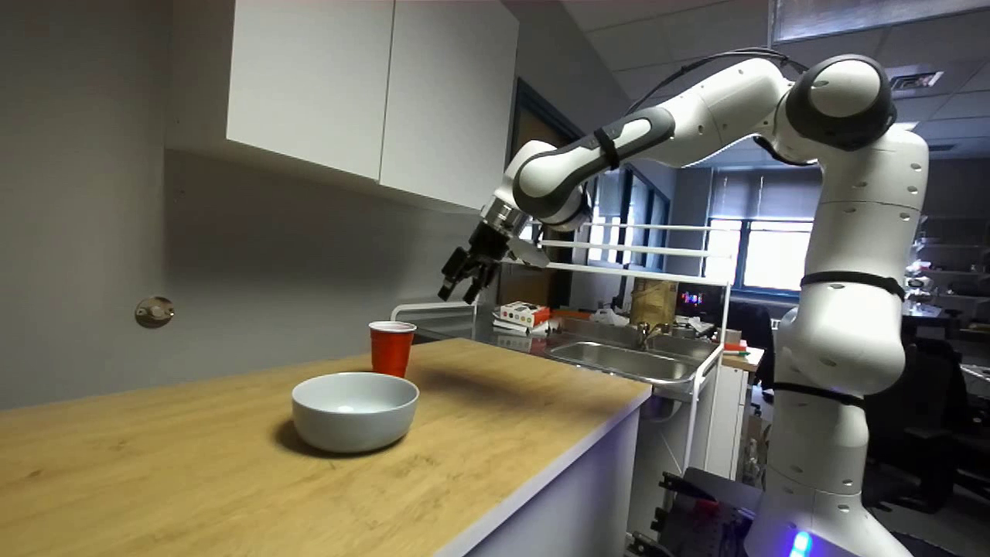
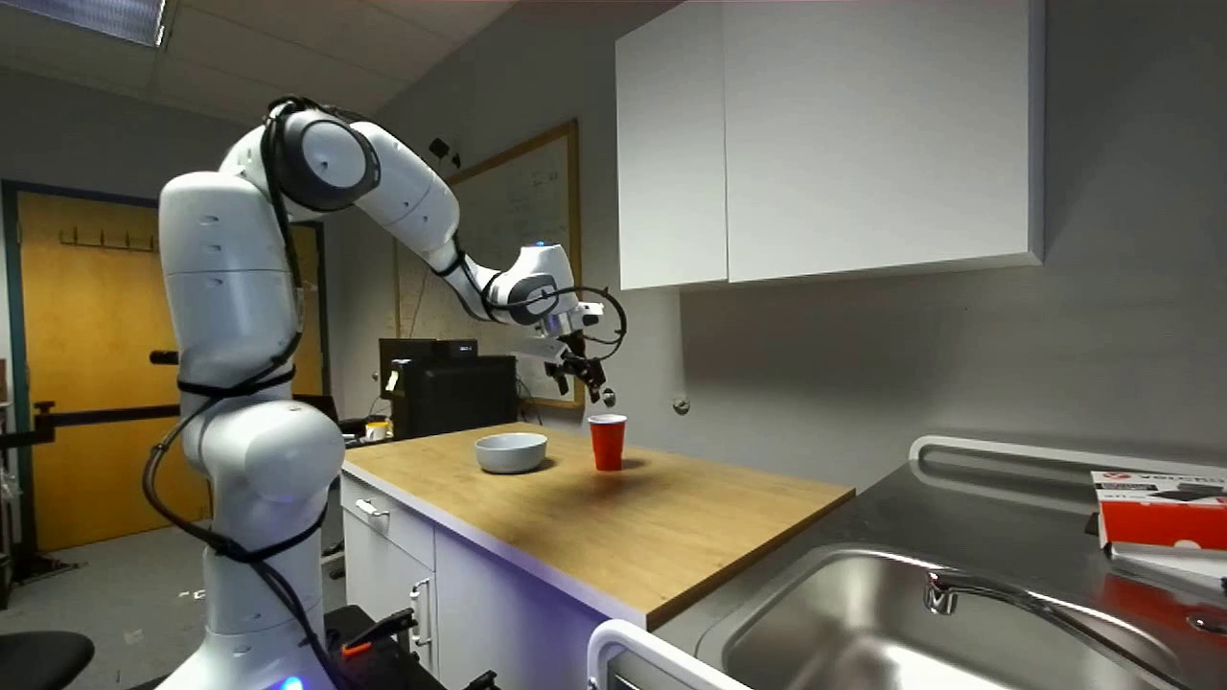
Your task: Pick up the cup from the countertop and pour its contents in the bowl.
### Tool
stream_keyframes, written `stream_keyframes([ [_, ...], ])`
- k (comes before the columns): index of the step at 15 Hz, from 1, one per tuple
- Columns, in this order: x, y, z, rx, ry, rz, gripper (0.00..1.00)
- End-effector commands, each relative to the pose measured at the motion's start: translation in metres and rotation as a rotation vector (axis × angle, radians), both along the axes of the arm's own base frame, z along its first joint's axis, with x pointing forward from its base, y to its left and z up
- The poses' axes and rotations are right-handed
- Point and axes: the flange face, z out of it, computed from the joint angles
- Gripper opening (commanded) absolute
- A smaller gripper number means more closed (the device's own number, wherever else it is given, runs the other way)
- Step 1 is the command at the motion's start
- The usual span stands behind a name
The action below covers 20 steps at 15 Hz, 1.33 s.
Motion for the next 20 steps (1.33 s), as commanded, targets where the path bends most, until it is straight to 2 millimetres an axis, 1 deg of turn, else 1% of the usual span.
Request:
stream_keyframes([
  [1, 0.058, 0.014, 0.000, -0.013, -0.007, -0.036, 1.00],
  [6, 0.123, 0.015, -0.019, -0.072, 0.013, -0.087, 1.00],
  [9, 0.154, 0.014, -0.036, -0.097, 0.064, -0.108, 1.00],
  [12, 0.174, 0.008, -0.060, -0.110, 0.135, -0.127, 1.00],
  [14, 0.181, 0.002, -0.074, -0.112, 0.183, -0.135, 1.00],
  [16, 0.186, -0.003, -0.085, -0.118, 0.217, -0.141, 1.00],
  [17, 0.189, -0.005, -0.088, -0.121, 0.226, -0.149, 0.75],
  [18, 0.190, -0.008, -0.090, -0.127, 0.229, -0.152, 0.73],
  [19, 0.191, -0.009, -0.091, -0.132, 0.237, -0.155, 0.67],
  [20, 0.192, -0.010, -0.091, -0.132, 0.239, -0.156, 0.57],
])
